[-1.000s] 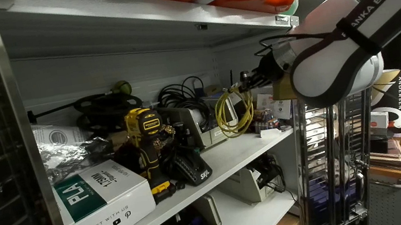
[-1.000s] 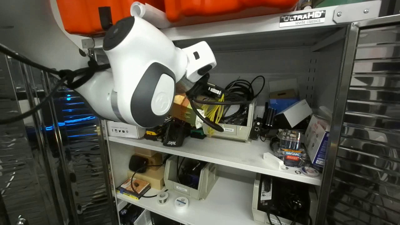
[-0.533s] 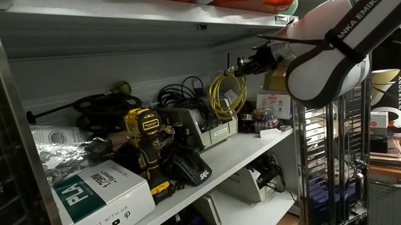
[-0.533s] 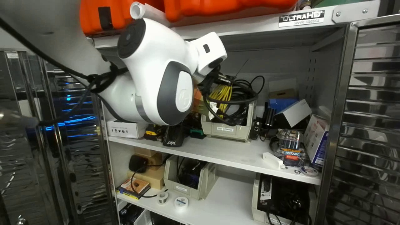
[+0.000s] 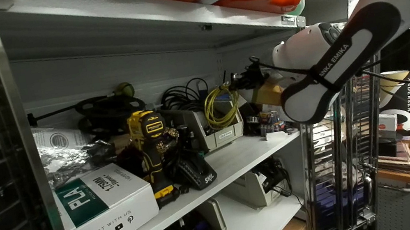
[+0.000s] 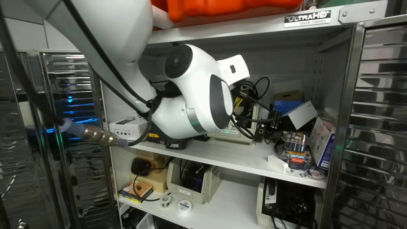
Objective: Pick the yellow cable and put it in the box
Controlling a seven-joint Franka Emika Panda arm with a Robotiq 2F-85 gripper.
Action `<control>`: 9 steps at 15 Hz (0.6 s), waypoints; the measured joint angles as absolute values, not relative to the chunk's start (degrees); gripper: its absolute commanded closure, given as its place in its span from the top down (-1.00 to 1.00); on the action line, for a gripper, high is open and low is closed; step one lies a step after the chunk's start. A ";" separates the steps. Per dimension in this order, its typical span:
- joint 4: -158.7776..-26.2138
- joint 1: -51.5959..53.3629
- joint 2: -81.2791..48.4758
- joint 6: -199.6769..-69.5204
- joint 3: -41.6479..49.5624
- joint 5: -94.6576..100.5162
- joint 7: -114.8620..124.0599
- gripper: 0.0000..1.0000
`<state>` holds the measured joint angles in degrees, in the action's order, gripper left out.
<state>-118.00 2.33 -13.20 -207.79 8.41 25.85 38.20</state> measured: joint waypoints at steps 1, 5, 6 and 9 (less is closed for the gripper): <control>-115.96 1.10 -14.97 -207.72 7.68 27.53 40.23 -0.84; -108.18 -4.04 -21.04 -206.35 3.90 33.14 46.11 -0.82; -106.40 -5.27 -22.27 -205.60 2.72 34.49 47.22 -0.83; -101.35 -9.12 -25.57 -202.52 -1.63 38.89 49.85 -0.83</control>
